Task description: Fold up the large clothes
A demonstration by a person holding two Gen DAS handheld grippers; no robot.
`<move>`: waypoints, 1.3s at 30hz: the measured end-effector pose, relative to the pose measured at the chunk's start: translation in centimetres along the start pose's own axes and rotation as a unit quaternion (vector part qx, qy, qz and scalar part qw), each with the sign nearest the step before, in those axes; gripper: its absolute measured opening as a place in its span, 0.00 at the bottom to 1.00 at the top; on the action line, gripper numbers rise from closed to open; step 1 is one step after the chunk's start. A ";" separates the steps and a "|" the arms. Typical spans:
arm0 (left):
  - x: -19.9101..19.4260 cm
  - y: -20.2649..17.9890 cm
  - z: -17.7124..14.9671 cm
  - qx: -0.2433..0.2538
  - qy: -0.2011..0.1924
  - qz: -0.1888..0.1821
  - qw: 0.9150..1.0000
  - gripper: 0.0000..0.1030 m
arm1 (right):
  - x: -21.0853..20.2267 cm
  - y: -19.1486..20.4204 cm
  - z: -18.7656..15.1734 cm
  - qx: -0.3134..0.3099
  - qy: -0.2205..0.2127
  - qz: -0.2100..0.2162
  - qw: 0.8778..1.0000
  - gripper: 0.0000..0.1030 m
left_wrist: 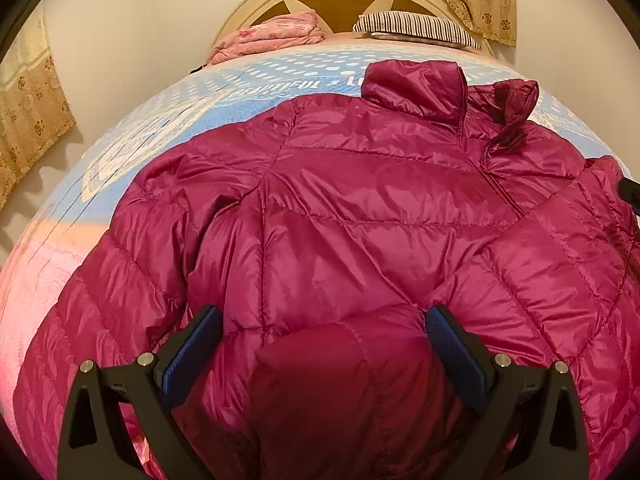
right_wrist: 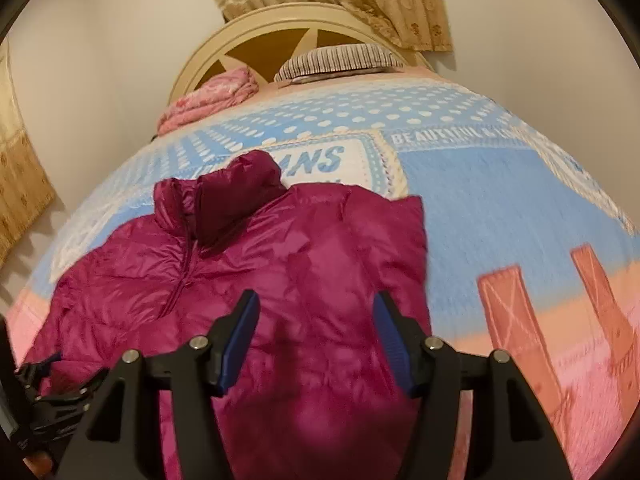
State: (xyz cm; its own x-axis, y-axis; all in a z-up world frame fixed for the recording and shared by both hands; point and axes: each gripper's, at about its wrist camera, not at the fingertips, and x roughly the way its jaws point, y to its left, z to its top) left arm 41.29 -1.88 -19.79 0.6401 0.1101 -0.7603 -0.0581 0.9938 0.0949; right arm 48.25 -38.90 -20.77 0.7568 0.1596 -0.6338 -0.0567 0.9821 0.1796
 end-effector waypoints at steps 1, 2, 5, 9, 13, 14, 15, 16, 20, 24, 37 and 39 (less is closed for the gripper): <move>0.0 0.0 0.0 0.001 0.001 0.000 1.000 0.99 | 0.9 0.1 0.2 -0.009 0.007 -0.009 1.000 0.61; 0.0 0.1 0.0 0.000 0.002 -0.001 1.000 0.99 | 1.7 0.0 0.2 -0.010 0.017 -0.018 1.000 0.61; 0.1 0.2 0.0 -0.004 0.005 -0.007 1.000 0.99 | 4.7 -1.4 -0.5 0.012 0.072 -0.025 0.997 0.61; 0.4 0.2 0.2 -0.007 0.008 -0.008 1.000 0.99 | 4.8 -0.9 -0.7 -0.012 0.076 -0.042 0.996 0.61; 0.4 0.4 0.2 -0.011 0.010 -0.014 1.000 0.99 | 2.3 -0.6 -0.9 -0.010 0.076 -0.052 0.996 0.63; 0.4 0.4 0.2 -0.011 0.010 -0.014 1.000 0.99 | 0.7 -0.2 -1.3 -0.009 0.070 -0.048 0.996 0.69; 0.4 0.4 0.2 -0.011 0.010 -0.014 1.000 0.99 | -0.4 0.0 -1.6 -0.013 0.065 -0.043 0.997 0.73; 0.4 0.4 0.2 -0.011 0.010 -0.014 1.000 0.99 | -2.0 0.6 -2.2 -0.021 0.056 -0.037 0.997 0.76; 0.4 0.4 0.2 -0.010 0.010 -0.013 1.000 0.99 | -3.7 3.4 -4.4 -0.065 0.048 -0.018 0.997 0.78; 0.4 0.4 0.2 -0.012 0.010 -0.015 1.000 0.99 | -1.9 4.1 -6.4 -0.073 0.067 -0.020 0.995 0.78; 0.4 0.5 0.2 -0.012 0.010 -0.015 1.000 0.99 | 0.0 4.4 -7.4 -0.086 0.085 -0.036 0.992 0.85; 0.4 0.3 0.2 -0.009 0.010 -0.011 1.000 0.99 | 0.1 4.6 -7.4 -0.089 0.084 -0.040 0.992 0.86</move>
State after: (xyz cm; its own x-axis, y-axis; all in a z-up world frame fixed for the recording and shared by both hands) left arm 41.70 -1.51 -19.98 0.6256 0.0876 -0.7752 -0.0576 0.9962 0.0661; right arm 43.23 -33.67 -25.62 0.6448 0.0803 -0.7602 -0.1264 0.9920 -0.0025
